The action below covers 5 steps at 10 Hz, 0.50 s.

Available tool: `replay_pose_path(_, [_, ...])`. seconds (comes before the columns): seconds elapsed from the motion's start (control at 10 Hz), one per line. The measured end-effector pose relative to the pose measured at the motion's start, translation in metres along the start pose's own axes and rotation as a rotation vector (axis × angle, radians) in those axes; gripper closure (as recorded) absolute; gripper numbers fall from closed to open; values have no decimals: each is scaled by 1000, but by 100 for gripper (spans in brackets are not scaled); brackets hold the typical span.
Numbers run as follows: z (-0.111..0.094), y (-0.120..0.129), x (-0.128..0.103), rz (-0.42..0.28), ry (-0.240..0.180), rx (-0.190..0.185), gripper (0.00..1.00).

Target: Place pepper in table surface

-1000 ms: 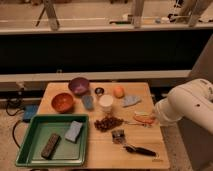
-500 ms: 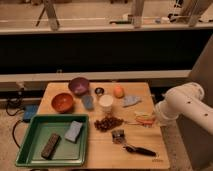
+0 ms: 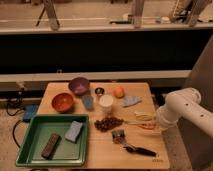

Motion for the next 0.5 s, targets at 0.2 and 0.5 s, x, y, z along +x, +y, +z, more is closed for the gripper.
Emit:
replay_pose_path(0.2, [15, 6, 1, -3, -11, -35, 100])
replay_pose_path(0.5, [47, 11, -3, -32, -21, -75, 99])
